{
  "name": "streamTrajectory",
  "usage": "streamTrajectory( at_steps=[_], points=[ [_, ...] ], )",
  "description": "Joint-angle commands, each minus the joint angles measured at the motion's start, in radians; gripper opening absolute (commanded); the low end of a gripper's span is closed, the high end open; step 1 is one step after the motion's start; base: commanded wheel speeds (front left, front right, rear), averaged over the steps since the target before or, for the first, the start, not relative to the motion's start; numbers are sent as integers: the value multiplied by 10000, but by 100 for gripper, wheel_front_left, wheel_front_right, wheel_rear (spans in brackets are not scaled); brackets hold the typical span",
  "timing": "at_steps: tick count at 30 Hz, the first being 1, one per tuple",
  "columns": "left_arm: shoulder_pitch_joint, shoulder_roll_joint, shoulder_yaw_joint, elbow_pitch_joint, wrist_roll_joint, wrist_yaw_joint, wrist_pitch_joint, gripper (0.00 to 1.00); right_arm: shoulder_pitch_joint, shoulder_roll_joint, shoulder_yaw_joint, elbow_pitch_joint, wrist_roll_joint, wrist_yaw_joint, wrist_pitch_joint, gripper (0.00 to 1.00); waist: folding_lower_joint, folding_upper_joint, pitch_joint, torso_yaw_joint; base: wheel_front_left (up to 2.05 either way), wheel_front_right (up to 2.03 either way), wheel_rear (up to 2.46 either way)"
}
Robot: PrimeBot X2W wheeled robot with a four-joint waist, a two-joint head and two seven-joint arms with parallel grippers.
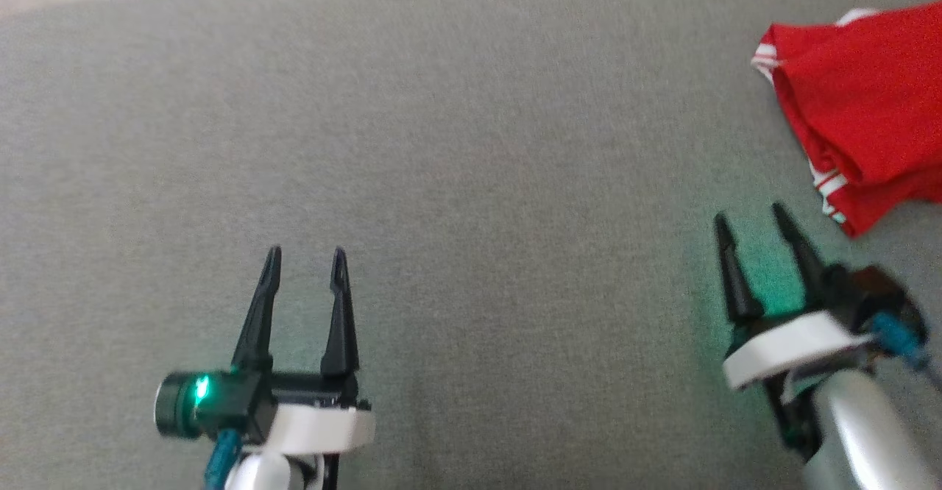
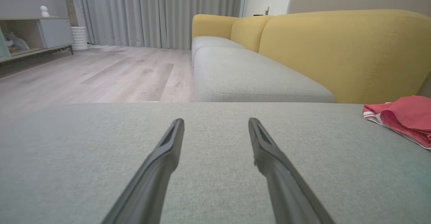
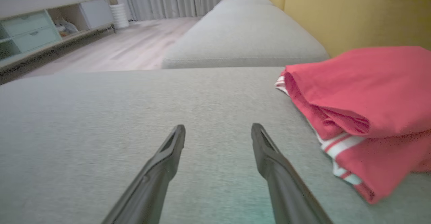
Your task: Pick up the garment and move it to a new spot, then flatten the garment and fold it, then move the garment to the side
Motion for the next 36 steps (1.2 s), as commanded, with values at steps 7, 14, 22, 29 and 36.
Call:
streamTrajectory(
  at_steps=[7, 14, 22, 29, 36],
  points=[
    [1089, -16, 494, -577, 287, 261, -47, 100, 1322, 852, -161, -1456, -976, -7, -756, 100, 2, 0, -1619, 636, 0, 0, 0],
    [1798, -16, 716, -711, 324, 188, -47, 100, 2724, 1233, -612, -2557, -1321, -7, -760, 100, 2, 0, -2193, 715, 0, 0, 0],
    [1909, -16, 884, -759, 454, 59, -47, 100, 3024, 1252, -484, -2726, -1002, -7, -761, 100, 2, 0, -2325, 537, 0, 0, 0],
    [2157, 10, 532, -399, 400, -21, 2, 0, 3188, 1310, -714, -2343, -1049, 0, -652, 0, 2, 0, -2326, 424, 0, 0, 0],
    [2241, 22, 477, 172, 81, -45, 44, 0, 3249, 1297, -700, -1757, -720, 0, -571, 0, 2, 0, -2330, 411, 0, 0, 0]
  ],
)
